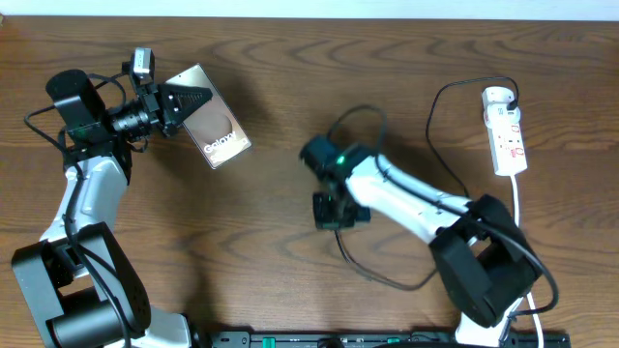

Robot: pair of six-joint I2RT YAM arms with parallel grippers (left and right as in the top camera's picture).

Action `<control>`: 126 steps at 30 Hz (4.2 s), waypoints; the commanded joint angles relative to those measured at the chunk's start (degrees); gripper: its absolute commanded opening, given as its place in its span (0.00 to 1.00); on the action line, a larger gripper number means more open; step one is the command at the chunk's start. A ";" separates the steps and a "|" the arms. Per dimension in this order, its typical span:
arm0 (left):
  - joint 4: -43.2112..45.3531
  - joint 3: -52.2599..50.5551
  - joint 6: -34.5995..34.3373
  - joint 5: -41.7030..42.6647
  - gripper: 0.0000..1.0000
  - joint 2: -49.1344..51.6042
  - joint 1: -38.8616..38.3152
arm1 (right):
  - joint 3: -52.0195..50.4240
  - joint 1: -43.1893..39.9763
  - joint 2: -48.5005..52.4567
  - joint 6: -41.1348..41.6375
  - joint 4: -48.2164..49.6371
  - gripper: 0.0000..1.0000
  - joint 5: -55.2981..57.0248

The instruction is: Plug charger to phone and switch on socket

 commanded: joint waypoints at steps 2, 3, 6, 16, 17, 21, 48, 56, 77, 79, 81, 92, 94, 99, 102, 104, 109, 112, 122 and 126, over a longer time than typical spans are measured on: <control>0.52 1.29 0.31 1.84 0.07 -0.63 0.22 | 6.93 -5.07 -1.92 -15.87 -0.59 0.01 -18.10; 0.52 1.29 0.31 1.81 0.07 -0.63 0.22 | 8.00 -6.16 -1.92 -19.56 -0.92 0.01 -23.30; 0.55 1.29 0.33 1.84 0.07 -0.63 0.22 | 9.77 -9.57 -1.92 -30.36 -2.21 0.01 -39.21; 0.74 1.29 0.33 1.77 0.07 -0.63 0.20 | 9.25 -14.64 -1.70 -53.46 -8.61 0.01 -58.53; 0.74 1.29 0.33 1.70 0.07 -0.63 0.20 | 9.09 -14.49 -1.55 -55.32 -8.66 0.01 -61.33; 0.74 1.29 0.31 1.73 0.07 -0.63 0.20 | 9.01 -13.31 -0.52 -57.53 -8.15 0.01 -63.87; 0.72 1.29 2.51 1.73 0.07 -0.63 0.13 | 9.01 -5.11 8.66 -41.92 22.03 0.01 -77.81; 0.74 1.29 2.71 1.73 0.08 -0.63 0.04 | 9.01 -4.83 8.66 -36.65 29.35 0.01 -77.81; 0.74 1.29 3.10 1.75 0.07 -0.63 -1.16 | 9.01 -6.69 8.76 -23.76 41.16 0.01 -76.32; 0.76 1.29 3.10 1.75 0.08 -0.63 -1.16 | 9.01 -7.10 8.76 -23.54 41.38 0.01 -76.35; 0.79 1.27 3.13 1.75 0.07 -0.63 -1.16 | 9.01 -7.28 8.76 -23.52 41.55 0.01 -76.37; 2.64 1.29 3.10 1.75 0.07 -0.63 -1.16 | 9.01 -7.08 9.01 -21.14 42.62 0.01 -76.37; 2.64 1.29 3.10 1.75 0.08 -0.63 -1.16 | 9.01 -7.06 9.66 -21.92 42.73 0.01 -76.48; 2.67 1.29 3.10 1.75 0.07 -0.63 -1.16 | 9.01 -6.80 12.11 -21.81 43.67 0.01 -77.79; 2.69 1.29 3.10 1.75 0.07 -0.63 -1.16 | 9.01 -5.99 12.79 -21.94 44.11 0.01 -77.79; 2.73 1.29 3.10 1.75 0.07 -0.63 -1.14 | 9.01 -5.44 12.83 -22.32 45.16 0.01 -77.81; 2.86 1.29 3.15 1.75 0.08 -0.63 -1.14 | 9.01 -4.81 12.83 -22.29 46.93 0.01 -77.79; 3.63 1.29 3.13 1.75 0.08 -0.63 -1.16 | 9.01 -4.81 12.83 -22.27 46.90 0.01 -77.81; 3.72 1.29 4.87 1.75 0.08 -0.63 -1.16 | 9.01 -4.96 12.83 -22.27 46.99 0.01 -77.83; 3.74 1.29 5.09 1.77 0.07 -0.63 -1.16 | 9.01 -5.35 12.83 -19.80 49.16 0.01 -77.83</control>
